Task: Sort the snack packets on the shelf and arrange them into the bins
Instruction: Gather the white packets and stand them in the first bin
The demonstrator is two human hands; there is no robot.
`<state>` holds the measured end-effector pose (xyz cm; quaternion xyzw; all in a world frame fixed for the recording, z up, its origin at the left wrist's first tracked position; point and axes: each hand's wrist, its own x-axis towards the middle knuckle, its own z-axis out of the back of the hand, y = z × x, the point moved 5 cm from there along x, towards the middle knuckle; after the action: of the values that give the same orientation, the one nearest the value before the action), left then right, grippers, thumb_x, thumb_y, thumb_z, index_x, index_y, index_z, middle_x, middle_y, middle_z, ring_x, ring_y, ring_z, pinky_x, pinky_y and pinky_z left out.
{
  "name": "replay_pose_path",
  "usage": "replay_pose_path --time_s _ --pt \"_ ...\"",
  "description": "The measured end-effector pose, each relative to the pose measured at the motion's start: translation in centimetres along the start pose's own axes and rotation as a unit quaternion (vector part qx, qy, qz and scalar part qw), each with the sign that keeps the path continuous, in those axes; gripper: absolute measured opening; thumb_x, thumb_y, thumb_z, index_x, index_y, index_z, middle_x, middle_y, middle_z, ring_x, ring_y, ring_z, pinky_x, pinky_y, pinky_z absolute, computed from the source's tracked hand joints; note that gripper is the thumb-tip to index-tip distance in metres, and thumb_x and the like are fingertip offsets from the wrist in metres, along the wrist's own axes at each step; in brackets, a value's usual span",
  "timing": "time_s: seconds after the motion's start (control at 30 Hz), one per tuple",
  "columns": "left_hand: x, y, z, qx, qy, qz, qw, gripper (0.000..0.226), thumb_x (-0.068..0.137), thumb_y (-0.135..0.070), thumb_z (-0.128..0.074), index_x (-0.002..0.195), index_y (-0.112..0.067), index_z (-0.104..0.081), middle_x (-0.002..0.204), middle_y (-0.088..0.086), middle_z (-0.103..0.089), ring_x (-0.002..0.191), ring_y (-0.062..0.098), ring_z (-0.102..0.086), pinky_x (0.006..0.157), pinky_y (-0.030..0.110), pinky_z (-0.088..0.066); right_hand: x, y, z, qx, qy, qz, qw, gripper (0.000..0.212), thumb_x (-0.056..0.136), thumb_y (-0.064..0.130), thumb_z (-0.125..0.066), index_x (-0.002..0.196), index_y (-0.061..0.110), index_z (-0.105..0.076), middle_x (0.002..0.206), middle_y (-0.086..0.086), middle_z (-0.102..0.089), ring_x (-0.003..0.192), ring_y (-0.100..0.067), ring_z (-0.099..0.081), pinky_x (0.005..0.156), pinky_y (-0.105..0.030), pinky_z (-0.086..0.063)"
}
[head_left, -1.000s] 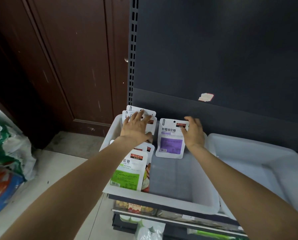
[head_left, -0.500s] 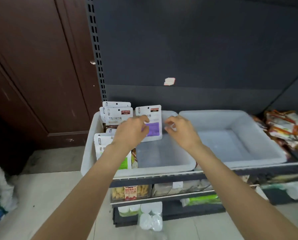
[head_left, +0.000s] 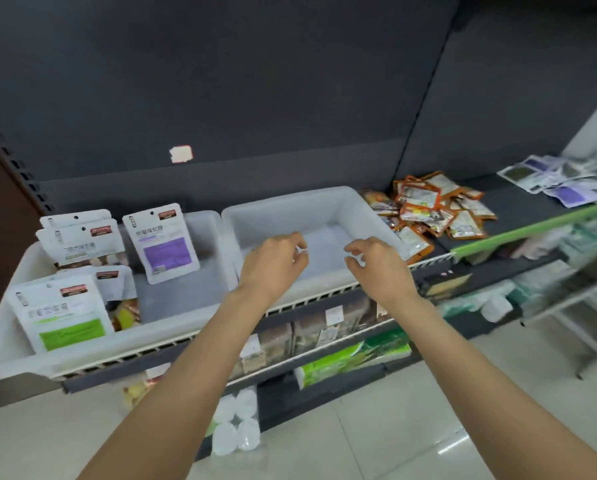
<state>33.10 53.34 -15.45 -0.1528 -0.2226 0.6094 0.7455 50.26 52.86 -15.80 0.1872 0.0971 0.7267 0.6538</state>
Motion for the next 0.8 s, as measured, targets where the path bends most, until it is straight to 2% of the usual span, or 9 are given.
replay_pose_path --time_s 0.13,0.23,0.3,0.4,0.6,0.7,0.8 --pt "2.0 -7.4 -5.3 0.005 0.038 -0.015 0.999 0.025 0.094 -0.026 -0.048 0.116 -0.02 -0.06 0.111 -0.001 -0.066 0.102 0.02 -0.059 0.08 0.032 -0.045 -0.9 -8.7 3.4 0.013 0.004 -0.033 0.999 0.031 0.095 0.021 -0.052 0.125 0.015 -0.058 0.118 -0.008 -0.059 0.099 -0.026 -0.06 0.079 -0.04 -0.052" --pt "3.4 -12.6 -8.9 -0.053 0.069 -0.015 0.996 0.024 0.093 -0.027 -0.05 0.114 -0.022 -0.061 0.11 0.001 -0.064 0.101 0.02 -0.058 0.083 0.031 -0.046 -1.4 -14.7 5.8 0.023 0.007 -0.058 0.998 0.032 0.095 0.022 -0.052 0.126 0.016 -0.058 0.118 -0.01 -0.059 0.093 -0.026 -0.063 0.078 -0.044 -0.054" --pt "4.6 -16.3 -11.0 -0.077 0.079 -0.03 0.993 0.022 0.094 -0.028 -0.051 0.112 -0.023 -0.062 0.108 0.001 -0.064 0.098 0.018 -0.057 0.082 0.032 -0.048 -1.5 -18.4 7.6 0.042 0.004 -0.077 0.996 0.032 0.096 0.024 -0.053 0.126 0.016 -0.058 0.118 -0.01 -0.06 0.091 -0.025 -0.064 0.079 -0.042 -0.054" --pt "6.4 -21.4 -14.0 -0.079 0.085 -0.062 0.991 0.023 0.094 -0.03 -0.051 0.114 -0.025 -0.061 0.105 -0.004 -0.063 0.095 0.016 -0.057 0.082 0.034 -0.049 -1.6 -23.7 10.0 0.07 -0.003 -0.105 0.992 0.032 0.096 0.025 -0.053 0.125 0.015 -0.058 0.12 -0.007 -0.063 0.098 -0.021 -0.063 0.082 -0.034 -0.052" --pt "11.8 -29.6 -19.7 -0.071 0.076 -0.13 0.986 0.021 0.094 -0.027 -0.052 0.112 -0.022 -0.062 0.101 -0.005 -0.065 0.092 0.015 -0.06 0.075 0.032 -0.049 -0.6 -33.9 13.4 0.065 -0.024 -0.153 0.986 0.031 0.094 0.021 -0.055 0.123 0.014 -0.06 0.12 -0.007 -0.064 0.096 -0.023 -0.064 0.082 -0.029 -0.047" --pt "15.9 -33.9 -22.6 -0.093 0.085 -0.148 0.981 0.021 0.094 -0.026 -0.053 0.112 -0.021 -0.062 0.103 -0.004 -0.065 0.093 0.016 -0.06 0.077 0.033 -0.048 1.5 -39.3 15.4 0.049 -0.035 -0.165 0.984 0.03 0.093 0.019 -0.054 0.121 0.014 -0.062 0.122 -0.004 -0.063 0.102 -0.021 -0.062 0.081 -0.025 -0.043" --pt "20.4 -37.6 -25.7 -0.155 0.108 -0.147 0.971 0.018 0.093 -0.023 -0.055 0.109 -0.021 -0.064 0.101 -0.005 -0.065 0.091 0.013 -0.059 0.077 0.028 -0.047 4.1 -44.2 17.3 0.057 -0.046 -0.195 0.978 0.033 0.092 0.018 -0.055 0.124 0.014 -0.059 0.123 -0.007 -0.061 0.104 -0.023 -0.061 0.088 -0.03 -0.046"
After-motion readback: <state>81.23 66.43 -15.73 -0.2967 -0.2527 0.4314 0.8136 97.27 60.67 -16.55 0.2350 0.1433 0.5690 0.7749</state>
